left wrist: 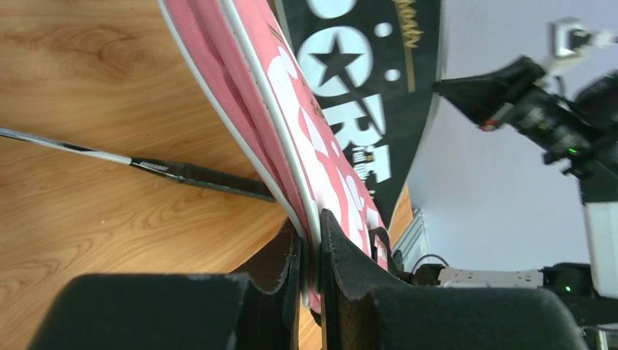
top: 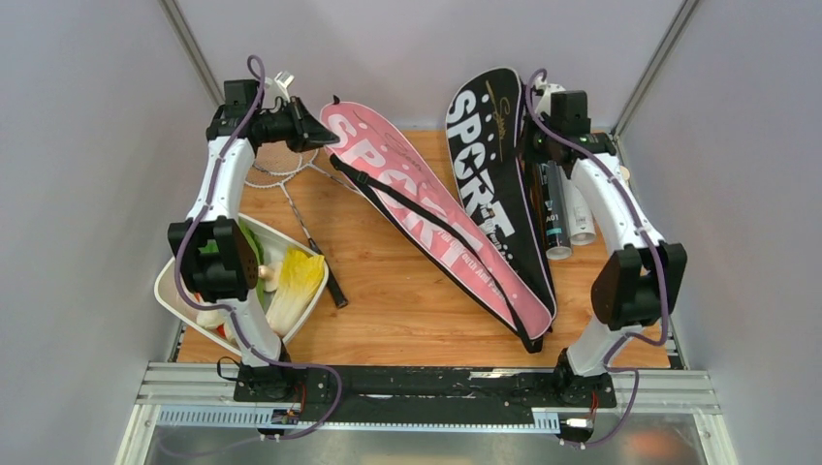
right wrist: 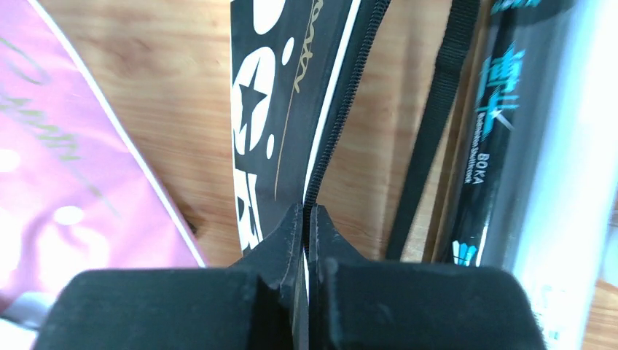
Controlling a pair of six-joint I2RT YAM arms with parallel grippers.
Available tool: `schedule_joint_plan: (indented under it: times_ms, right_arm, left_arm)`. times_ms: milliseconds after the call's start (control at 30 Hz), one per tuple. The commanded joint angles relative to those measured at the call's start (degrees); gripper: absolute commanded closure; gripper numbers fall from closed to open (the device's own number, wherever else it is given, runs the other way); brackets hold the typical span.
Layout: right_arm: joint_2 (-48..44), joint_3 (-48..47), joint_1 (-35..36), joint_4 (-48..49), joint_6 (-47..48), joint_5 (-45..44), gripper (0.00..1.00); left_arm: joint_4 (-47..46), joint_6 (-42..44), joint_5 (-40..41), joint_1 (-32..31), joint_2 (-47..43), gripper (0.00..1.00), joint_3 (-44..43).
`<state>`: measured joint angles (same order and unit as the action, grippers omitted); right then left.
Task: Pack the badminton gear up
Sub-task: Place the racket bag at the center of the board.
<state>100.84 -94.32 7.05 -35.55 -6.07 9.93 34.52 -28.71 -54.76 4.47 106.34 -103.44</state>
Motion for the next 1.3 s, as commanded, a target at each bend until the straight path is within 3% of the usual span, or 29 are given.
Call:
schedule_joint_plan:
  times_ms: [0,267,367,433,567,700,767,833,867,900,967,1267]
  right_arm:
    - [-7.7,-1.9,0.1,4.4,-2.8,-0.4,1.00]
    - [-18.2,-13.3,1.6,0.8,-1.9,-12.1,1.00]
    - [-22.0,-15.1,1.5,1.0,-1.2,-12.2,1.00]
    - [-23.7,-14.9,1.6,1.4,-1.2,-11.3,1.00]
    - [-27.2,-11.6,1.6,3.6,-2.0,-10.9,1.00]
    - [-29.5,-9.8,1.6,4.9,-2.6,-10.9,1.00]
    - [-30.3,-8.7,1.6,5.9,-3.0,-9.3,1.00]
    - [-30.9,-7.7,1.6,6.3,-3.1,-8.4,1.00]
    - [-31.0,-7.1,1.6,6.6,-3.1,-8.2,1.00]
    - [-31.0,-6.6,1.6,6.7,-3.0,-8.1,1.00]
    - [-30.8,-6.0,1.6,6.8,-2.5,-7.2,1.00]
    - [-33.5,0.7,2.7,5.9,-3.3,-1.9,1.00]
  left_arm:
    - [2.7,6.7,-2.8,-2.0,1.4,1.00,-4.4]
    - [3.2,9.0,-1.3,-9.9,10.2,1.00,-11.0]
    - [-0.1,7.1,-1.2,-12.2,12.7,1.00,-12.1]
    - [-5.7,3.9,-0.3,-13.8,13.0,1.00,-10.5]
    - [-25.8,-5.3,2.9,-17.5,13.4,1.00,-5.9]
    - [-39.9,-14.0,4.3,-20.6,19.2,0.99,-8.0]
    - [-44.3,-17.4,5.0,-21.5,22.8,0.95,-11.1]
    - [-48.0,-20.9,6.0,-22.0,26.9,0.73,-14.9]
    - [-49.0,-23.1,6.0,-22.0,29.3,0.67,-17.4]
    - [-49.6,-23.6,6.1,-21.9,30.2,0.52,-18.7]
    - [-47.1,-22.6,8.5,-21.5,31.3,0.41,-21.5]
    - [-30.4,-4.7,28.6,-18.6,18.5,0.33,-16.6]
